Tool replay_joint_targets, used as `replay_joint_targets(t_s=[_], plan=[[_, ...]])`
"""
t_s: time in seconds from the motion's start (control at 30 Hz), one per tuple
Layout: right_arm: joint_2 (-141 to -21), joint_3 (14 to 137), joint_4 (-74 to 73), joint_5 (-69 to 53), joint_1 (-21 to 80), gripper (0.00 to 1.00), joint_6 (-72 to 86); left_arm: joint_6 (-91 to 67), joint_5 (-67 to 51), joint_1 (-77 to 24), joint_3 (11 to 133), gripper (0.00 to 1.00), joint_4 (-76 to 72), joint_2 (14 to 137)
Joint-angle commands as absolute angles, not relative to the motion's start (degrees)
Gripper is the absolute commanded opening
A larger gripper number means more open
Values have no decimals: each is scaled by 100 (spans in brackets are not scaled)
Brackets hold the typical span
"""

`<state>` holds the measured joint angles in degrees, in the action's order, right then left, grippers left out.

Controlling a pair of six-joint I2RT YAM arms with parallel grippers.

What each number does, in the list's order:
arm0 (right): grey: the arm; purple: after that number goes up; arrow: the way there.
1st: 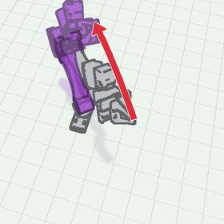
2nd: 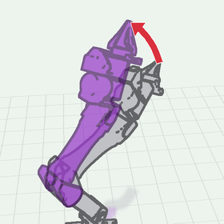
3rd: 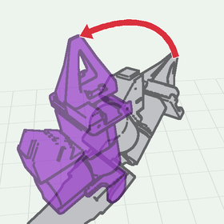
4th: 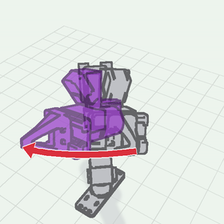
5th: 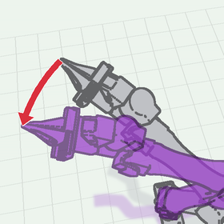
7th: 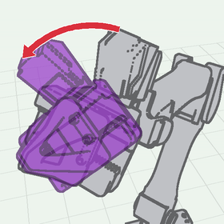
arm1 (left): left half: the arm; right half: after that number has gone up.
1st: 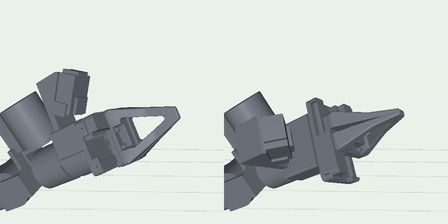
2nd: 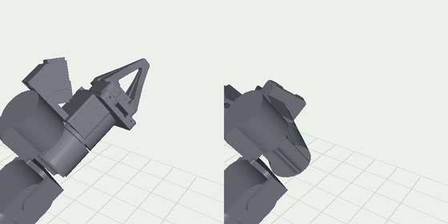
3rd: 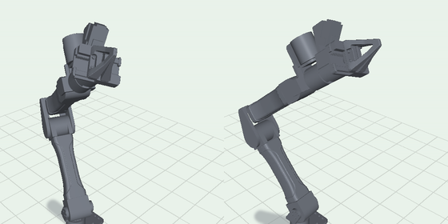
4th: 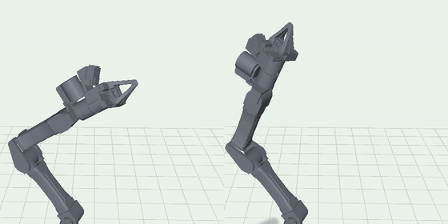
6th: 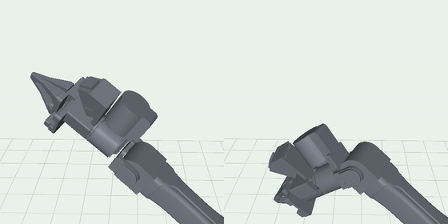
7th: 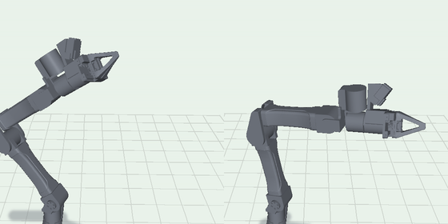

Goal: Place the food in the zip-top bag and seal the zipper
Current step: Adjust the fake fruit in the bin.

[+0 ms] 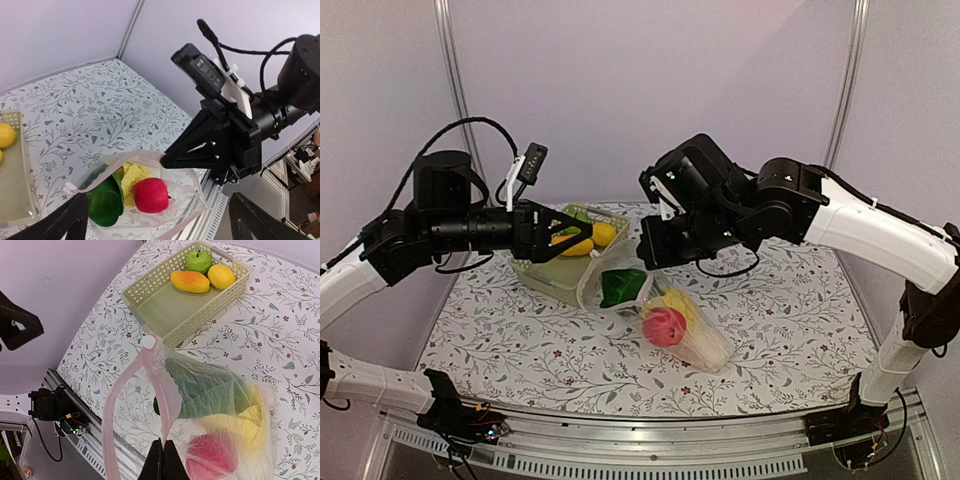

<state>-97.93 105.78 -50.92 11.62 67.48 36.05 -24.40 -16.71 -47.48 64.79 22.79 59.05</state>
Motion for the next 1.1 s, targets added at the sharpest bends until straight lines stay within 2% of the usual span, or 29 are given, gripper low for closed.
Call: replay_joint_targets(t_s=[0.0,0.17,0.4,0.5,0.73,1.07], plan=[[-9564,10512,-5025,1293,6752,0,3656,-2003,-1172,-4139,6871,99,3899,6060],[-9579,10494,-5025,1283,6750,0,3672,-1904,-1038,-3342,7048,99,4318,6543],[-9576,10503,-5003,1305,6752,0,3683,-2014,-1199,-2605,6938,98,3625,7536],[-9551,10494,-5013,1316,6753,0,3682,-1524,-1285,-2409,7150,97,3391,8103],[-9451,10404,-5016,1383,6758,0,3681,-397,-2060,-1805,8303,97,3348,9789],[-9275,10307,-5015,1482,6754,0,3751,235,-2141,-1533,10087,94,3839,11738]])
